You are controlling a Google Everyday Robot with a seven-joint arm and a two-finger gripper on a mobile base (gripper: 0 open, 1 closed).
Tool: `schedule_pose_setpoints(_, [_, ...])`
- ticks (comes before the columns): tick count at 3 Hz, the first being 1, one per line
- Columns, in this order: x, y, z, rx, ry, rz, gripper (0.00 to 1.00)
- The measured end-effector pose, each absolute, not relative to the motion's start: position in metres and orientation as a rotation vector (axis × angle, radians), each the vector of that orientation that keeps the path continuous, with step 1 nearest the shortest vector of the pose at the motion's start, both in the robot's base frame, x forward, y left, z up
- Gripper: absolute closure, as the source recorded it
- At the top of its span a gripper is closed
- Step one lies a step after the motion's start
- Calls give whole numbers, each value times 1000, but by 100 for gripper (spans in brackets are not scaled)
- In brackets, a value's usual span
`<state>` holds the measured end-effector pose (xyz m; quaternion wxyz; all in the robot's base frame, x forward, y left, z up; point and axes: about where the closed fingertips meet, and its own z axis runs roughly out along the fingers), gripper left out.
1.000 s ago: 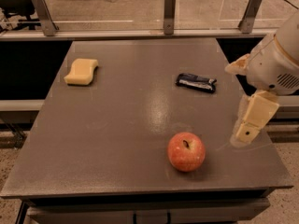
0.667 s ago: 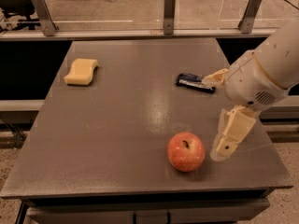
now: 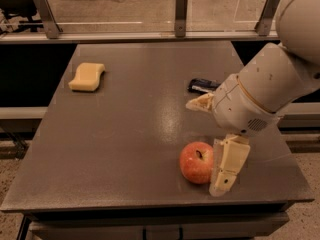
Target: Move apple near sponge
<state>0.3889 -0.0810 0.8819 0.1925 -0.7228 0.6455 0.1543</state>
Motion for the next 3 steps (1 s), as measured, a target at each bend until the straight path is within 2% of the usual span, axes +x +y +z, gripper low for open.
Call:
schedule_pose_setpoints(2, [365, -88, 859, -2154, 1853, 404, 0])
schedule_pose_setpoints(3, [364, -87, 861, -2153, 1851, 398, 19])
